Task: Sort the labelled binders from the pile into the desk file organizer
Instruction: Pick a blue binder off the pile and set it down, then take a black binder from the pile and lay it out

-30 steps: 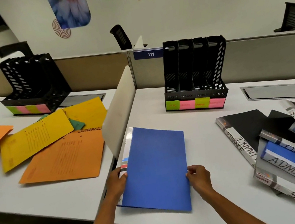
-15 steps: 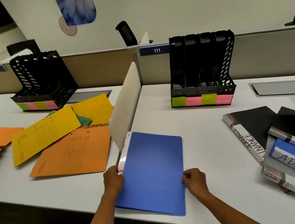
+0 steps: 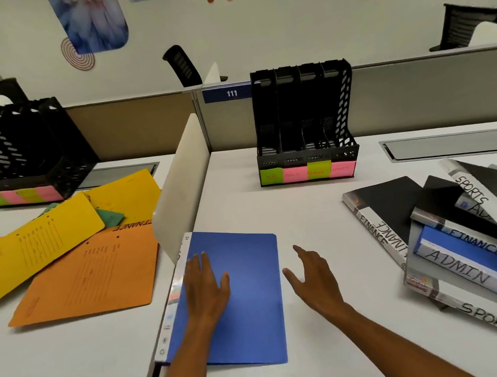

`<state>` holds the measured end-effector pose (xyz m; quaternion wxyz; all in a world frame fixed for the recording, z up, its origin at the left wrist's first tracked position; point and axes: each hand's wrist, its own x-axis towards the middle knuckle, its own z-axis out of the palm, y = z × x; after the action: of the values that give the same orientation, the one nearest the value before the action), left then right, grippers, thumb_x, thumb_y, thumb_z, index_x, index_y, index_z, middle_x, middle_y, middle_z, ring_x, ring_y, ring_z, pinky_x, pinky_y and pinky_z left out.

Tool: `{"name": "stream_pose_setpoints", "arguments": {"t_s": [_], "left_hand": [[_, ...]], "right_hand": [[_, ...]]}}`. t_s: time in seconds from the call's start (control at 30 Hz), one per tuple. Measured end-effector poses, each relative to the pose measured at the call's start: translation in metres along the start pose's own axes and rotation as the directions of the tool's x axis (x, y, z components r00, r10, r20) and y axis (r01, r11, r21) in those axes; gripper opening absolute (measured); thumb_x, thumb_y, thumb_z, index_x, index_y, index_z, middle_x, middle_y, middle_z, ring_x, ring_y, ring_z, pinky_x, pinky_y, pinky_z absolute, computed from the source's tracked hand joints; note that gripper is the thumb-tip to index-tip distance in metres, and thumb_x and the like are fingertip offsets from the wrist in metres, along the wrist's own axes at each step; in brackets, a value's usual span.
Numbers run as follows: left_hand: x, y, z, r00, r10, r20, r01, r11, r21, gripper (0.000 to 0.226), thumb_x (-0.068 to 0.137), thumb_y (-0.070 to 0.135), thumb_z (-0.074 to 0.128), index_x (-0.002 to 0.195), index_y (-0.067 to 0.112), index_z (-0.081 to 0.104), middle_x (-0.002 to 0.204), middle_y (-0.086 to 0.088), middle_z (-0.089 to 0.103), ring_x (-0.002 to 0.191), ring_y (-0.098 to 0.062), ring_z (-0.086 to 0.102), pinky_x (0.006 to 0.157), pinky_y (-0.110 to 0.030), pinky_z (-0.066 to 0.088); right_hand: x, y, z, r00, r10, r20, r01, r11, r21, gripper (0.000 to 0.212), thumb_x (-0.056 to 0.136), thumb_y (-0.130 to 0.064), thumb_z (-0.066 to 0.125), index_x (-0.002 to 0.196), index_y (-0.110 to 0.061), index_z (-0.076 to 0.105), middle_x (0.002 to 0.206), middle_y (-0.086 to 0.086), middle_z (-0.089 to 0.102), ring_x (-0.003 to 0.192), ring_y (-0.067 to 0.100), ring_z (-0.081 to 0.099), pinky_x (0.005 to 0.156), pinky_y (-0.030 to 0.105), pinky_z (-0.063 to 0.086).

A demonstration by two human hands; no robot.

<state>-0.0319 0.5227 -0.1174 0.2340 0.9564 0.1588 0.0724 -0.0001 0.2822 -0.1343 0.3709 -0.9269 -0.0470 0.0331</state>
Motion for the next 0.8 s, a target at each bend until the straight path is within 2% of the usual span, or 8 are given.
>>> {"name": "stream_pose_setpoints", "arguments": {"t_s": [0.07,0.17,0.23,0.3,0.4,0.53,0.8], "left_hand": [[0.005,0.017,0.009,0.997,0.069,0.021,-0.069,0.997,0.025,0.078,0.095,0.044,0.052,0.154,0.008,0.015,0.162,-0.012,0.015,0.151,-0.029,0.008,0.122,-0.042,0.011],[0.01,0.049,0.022,0.986,0.165,0.038,-0.166,0.986,0.028,0.08,0.094,0.051,0.05,0.155,0.012,0.015,0.162,-0.008,0.013,0.151,-0.027,0.006,0.121,-0.044,0.01],[0.013,0.072,0.029,0.975,0.219,0.048,-0.22,0.975,0.013,0.081,0.093,0.054,0.049,0.155,0.013,0.016,0.162,-0.008,0.013,0.151,-0.027,0.007,0.12,-0.046,0.012],[0.015,0.096,0.036,0.962,0.266,0.059,-0.266,0.964,-0.009,0.082,0.092,0.056,0.049,0.155,0.015,0.016,0.162,-0.008,0.013,0.151,-0.027,0.007,0.12,-0.048,0.012],[0.018,0.128,0.046,0.939,0.34,0.056,-0.34,0.94,-0.01,0.082,0.092,0.058,0.048,0.155,0.017,0.014,0.163,-0.008,0.013,0.151,-0.028,0.006,0.12,-0.051,0.013],[0.021,0.173,0.06,0.893,0.442,0.085,-0.443,0.897,-0.014,0.082,0.093,0.059,0.043,0.156,0.019,0.008,0.164,-0.006,0.006,0.151,-0.027,0.001,0.12,-0.052,0.009],[0.014,0.268,0.091,0.84,0.533,0.102,-0.525,0.845,-0.099,0.081,0.092,0.059,0.044,0.155,0.019,0.012,0.164,-0.005,0.007,0.151,-0.026,0.002,0.12,-0.051,0.009]], "right_hand": [[0.008,0.004,-0.017,0.995,-0.074,-0.067,0.068,0.994,-0.085,0.07,0.091,-0.055,0.052,0.15,-0.028,0.027,0.147,-0.001,0.039,0.134,0.021,0.036,0.104,0.035,0.04],[0.017,0.014,-0.047,0.977,-0.161,-0.142,0.126,0.966,-0.225,0.077,0.089,-0.063,0.046,0.153,-0.03,0.019,0.159,0.004,0.021,0.147,0.025,0.019,0.117,0.043,0.023],[0.022,0.024,-0.067,0.971,-0.18,-0.156,0.125,0.943,-0.308,0.08,0.089,-0.068,0.04,0.154,-0.033,0.01,0.163,0.003,0.005,0.15,0.026,0.004,0.119,0.047,0.011],[0.024,0.037,-0.087,0.963,-0.178,-0.202,0.094,0.925,-0.367,0.081,0.088,-0.071,0.036,0.154,-0.033,0.009,0.163,0.003,-0.001,0.15,0.027,-0.002,0.119,0.051,0.006],[0.022,0.054,-0.116,0.952,-0.154,-0.263,0.027,0.902,-0.432,0.082,0.086,-0.075,0.031,0.153,-0.033,0.013,0.163,0.004,-0.001,0.15,0.029,-0.004,0.117,0.053,0.005],[0.014,0.083,-0.157,0.935,-0.094,-0.342,-0.083,0.879,-0.469,0.082,0.086,-0.076,0.028,0.154,-0.034,0.009,0.163,0.004,-0.004,0.149,0.031,-0.003,0.116,0.054,0.006],[-0.001,0.143,-0.239,0.891,0.019,-0.453,-0.234,0.875,-0.424,0.083,0.086,-0.074,0.033,0.154,-0.034,0.006,0.163,0.005,-0.004,0.149,0.03,-0.002,0.119,0.055,0.008]]}}
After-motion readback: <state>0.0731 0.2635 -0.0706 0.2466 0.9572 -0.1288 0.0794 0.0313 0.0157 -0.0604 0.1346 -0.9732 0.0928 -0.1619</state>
